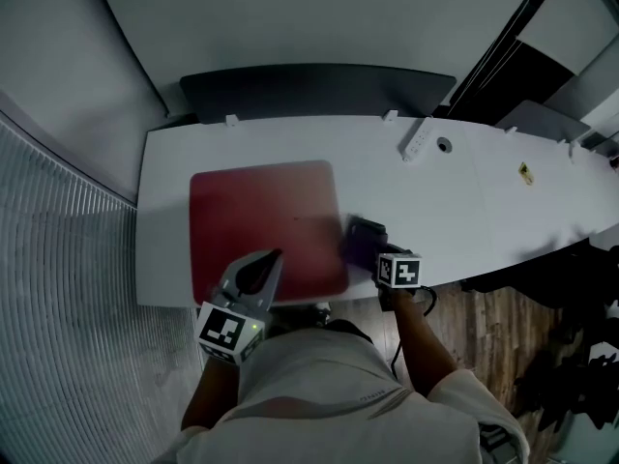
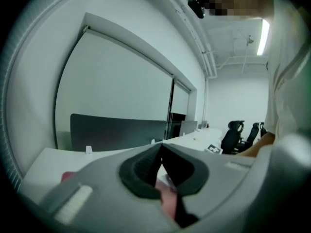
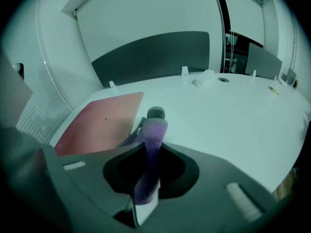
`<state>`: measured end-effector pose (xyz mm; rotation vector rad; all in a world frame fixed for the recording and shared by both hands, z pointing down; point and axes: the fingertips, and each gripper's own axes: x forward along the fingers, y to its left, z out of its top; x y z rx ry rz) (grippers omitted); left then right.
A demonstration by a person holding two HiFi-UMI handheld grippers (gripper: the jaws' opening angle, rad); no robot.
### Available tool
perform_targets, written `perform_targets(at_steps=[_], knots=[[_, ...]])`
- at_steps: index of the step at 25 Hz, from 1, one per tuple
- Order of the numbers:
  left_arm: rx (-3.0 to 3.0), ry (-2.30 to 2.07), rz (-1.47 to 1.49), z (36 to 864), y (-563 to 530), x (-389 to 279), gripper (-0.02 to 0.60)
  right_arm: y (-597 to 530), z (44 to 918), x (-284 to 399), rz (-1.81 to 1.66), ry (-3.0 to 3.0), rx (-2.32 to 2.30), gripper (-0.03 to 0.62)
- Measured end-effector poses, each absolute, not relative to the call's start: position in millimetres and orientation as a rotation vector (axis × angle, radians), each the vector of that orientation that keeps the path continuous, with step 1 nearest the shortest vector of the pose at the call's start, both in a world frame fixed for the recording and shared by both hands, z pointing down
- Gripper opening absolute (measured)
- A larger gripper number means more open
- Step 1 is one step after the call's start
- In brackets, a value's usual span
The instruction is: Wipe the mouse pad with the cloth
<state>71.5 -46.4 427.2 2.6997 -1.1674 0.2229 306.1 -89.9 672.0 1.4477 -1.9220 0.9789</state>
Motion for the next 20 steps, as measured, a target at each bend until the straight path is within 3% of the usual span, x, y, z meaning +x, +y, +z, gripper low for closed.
perform_targets(at_steps=[7,20], knots=[[2.639,-1.294,0.219,423.2,-40.6,15.3,0.002,-99.0,584.9,228.6,0.861,-2.181,1.374,0.051],[2.421,-1.663,0.227,411.7,7.4,-171.7,0.003,-46.0,551.0,-102.6,0.942,-2.513,0.592,0.051]])
